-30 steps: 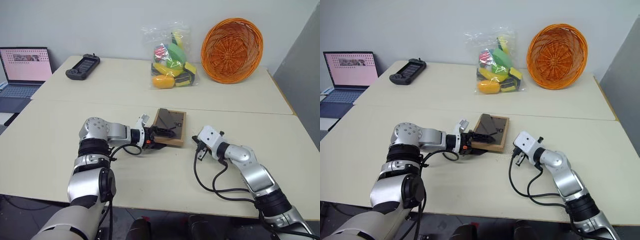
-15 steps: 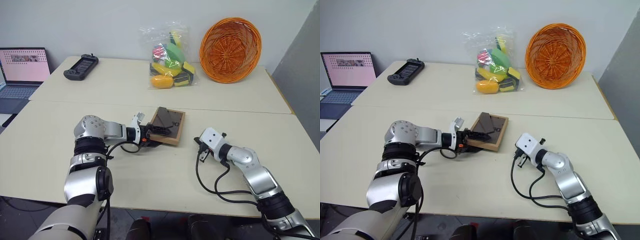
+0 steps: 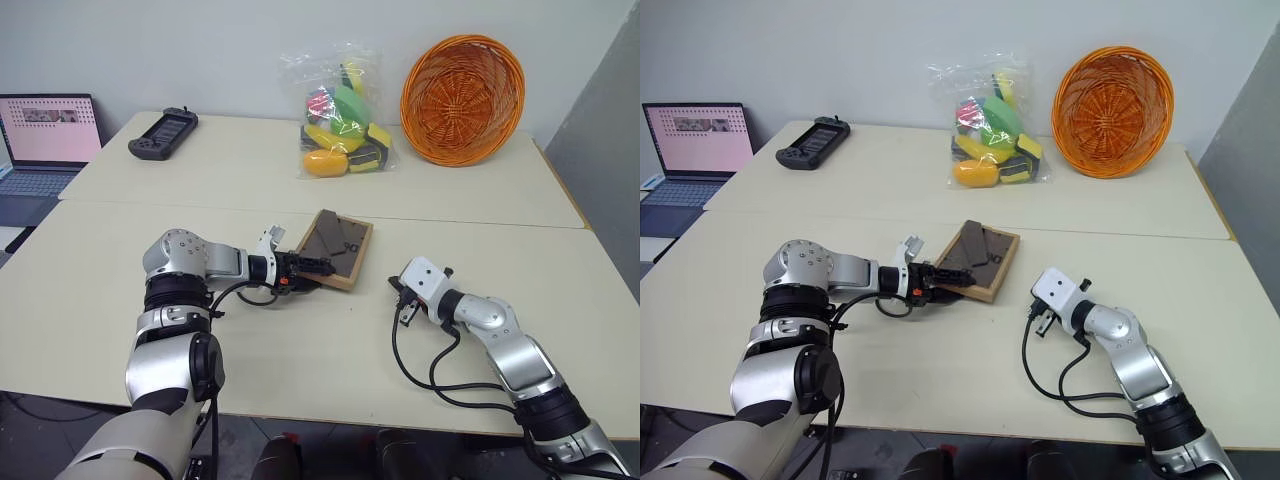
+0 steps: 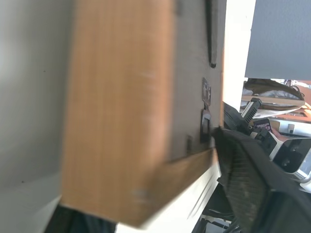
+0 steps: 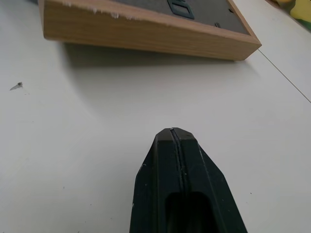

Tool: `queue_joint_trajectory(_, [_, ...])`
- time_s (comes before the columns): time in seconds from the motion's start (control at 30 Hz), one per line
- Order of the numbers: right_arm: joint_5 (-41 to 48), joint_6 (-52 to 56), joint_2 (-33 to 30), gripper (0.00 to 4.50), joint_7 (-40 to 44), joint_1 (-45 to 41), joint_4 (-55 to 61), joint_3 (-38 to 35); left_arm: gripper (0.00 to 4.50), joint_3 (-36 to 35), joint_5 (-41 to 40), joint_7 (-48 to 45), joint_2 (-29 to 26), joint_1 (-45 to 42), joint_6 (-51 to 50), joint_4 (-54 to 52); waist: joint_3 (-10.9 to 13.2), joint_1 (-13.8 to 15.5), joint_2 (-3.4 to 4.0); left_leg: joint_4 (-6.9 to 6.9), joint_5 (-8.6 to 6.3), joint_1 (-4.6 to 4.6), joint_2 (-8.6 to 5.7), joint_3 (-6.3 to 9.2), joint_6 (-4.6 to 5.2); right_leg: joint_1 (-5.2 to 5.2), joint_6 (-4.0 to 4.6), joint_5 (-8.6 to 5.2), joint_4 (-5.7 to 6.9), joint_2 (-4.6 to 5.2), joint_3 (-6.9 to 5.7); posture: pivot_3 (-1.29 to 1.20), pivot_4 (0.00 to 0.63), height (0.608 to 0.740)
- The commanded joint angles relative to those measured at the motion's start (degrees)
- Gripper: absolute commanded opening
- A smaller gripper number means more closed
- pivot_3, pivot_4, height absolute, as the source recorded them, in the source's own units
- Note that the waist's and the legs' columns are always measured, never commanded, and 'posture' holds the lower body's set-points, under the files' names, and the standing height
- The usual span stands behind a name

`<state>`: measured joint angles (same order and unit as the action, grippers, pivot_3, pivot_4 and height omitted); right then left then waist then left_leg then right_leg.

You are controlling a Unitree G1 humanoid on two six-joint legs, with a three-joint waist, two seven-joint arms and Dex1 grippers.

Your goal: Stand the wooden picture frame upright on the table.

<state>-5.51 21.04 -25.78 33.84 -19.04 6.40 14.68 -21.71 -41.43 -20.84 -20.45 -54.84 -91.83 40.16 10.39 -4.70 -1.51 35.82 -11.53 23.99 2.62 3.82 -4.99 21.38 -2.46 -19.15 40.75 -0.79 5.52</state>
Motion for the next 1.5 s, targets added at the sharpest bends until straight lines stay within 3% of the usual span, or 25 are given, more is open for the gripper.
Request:
queue_joint_trajectory(0.03, [0.42,-0.55,0.01,0.0,0.05,-0.04,2.99,-0.98,2.7,-0.37,0.53,-1.43,-0.19,-1.32,0.35,-0.74,0.0,0.0,0.0,0.0,0.0,0.0,0.0,0.0,0.0,0.0,0.0,0.0,0.0,0.0,0.0,0.0,0.15,0.74])
queue_joint_trajectory(0.23, [0.53,-0.27,0.17,0.0,-0.05,-0.14,3.22,-1.05,2.7,-0.74,1.49,-2.12,0.04,-1.39,1.2,-0.87,0.0,0.0,0.0,0.0,0.0,0.0,0.0,0.0,0.0,0.0,0.0,0.0,0.0,0.0,0.0,0.0,0.15,0.74])
queue_joint_trajectory(0.4, [0.66,-0.1,0.2,0.0,-0.04,-0.02,3.39,-1.15,1.49,-0.77,1.28,-3.24,-0.03,-1.41,1.74,-1.25,0.0,0.02,0.0,-0.01,0.0,0.01,0.0,0.0,0.0,0.0,0.0,0.0,-0.01,0.0,0.0,0.0,0.15,0.74])
queue_joint_trajectory(0.47, [0.71,-0.01,0.21,0.0,-0.02,0.03,3.49,-1.18,1.32,-0.99,1.4,-3.43,-0.04,-1.51,1.68,-1.16,0.0,0.02,0.0,-0.01,0.0,0.01,0.0,0.0,0.0,0.0,0.0,0.0,-0.01,0.0,0.0,0.0,0.15,0.74])
queue_joint_trajectory(0.87, [0.69,-0.18,-0.23,0.0,0.21,0.04,3.39,-1.37,1.32,3.47,0.2,-8.99,-1.54,-1.56,-0.18,-4.88,0.03,0.09,-0.02,-0.01,0.0,0.1,0.0,0.01,0.0,0.05,-0.01,0.0,-0.03,0.0,-0.01,0.0,0.15,0.74])
queue_joint_trajectory(1.07, [1.64,-0.52,-2.54,0.0,2.55,1.09,5.32,-2.32,1.32,11.9,-1.82,-19.97,-7.32,0.02,1.89,-12.96,0.08,0.06,-0.02,-0.05,0.04,0.12,0.0,0.01,-0.08,0.09,0.0,0.0,-0.04,0.0,-0.01,0.0,0.15,0.74])
queue_joint_trajectory(1.33, [10.42,3.53,-10.58,0.0,9.23,-2.99,8.0,-13.65,1.32,26.5,3.5,-35.56,-18.62,6.86,17.77,-25.42,0.23,0.04,0.06,-0.1,0.0,0.13,0.01,-0.04,0.0,0.06,0.0,0.0,-0.2,0.01,0.04,0.0,0.15,0.74])
queue_joint_trajectory(1.47, [15.97,8.6,-11.87,0.0,11.37,-8.21,7.68,-17.0,1.32,29.5,5.7,-40.01,-20.79,7.72,24.61,-27.82,0.35,0.38,0.05,-0.09,0.0,0.14,0.04,-0.03,0.01,0.06,0.01,0.0,-0.22,0.0,0.01,0.0,0.15,0.74])
queue_joint_trajectory(1.5, [18.56,10.89,-11.17,0.17,11.86,-9.75,8.01,-17.79,1.32,29.92,6.31,-40.58,-20.86,7.68,25.92,-27.88,0.35,0.49,0.05,-0.09,-0.01,0.18,0.04,-0.02,0.01,0.05,0.01,0.0,-0.26,0.0,-0.01,0.0,0.15,0.74])
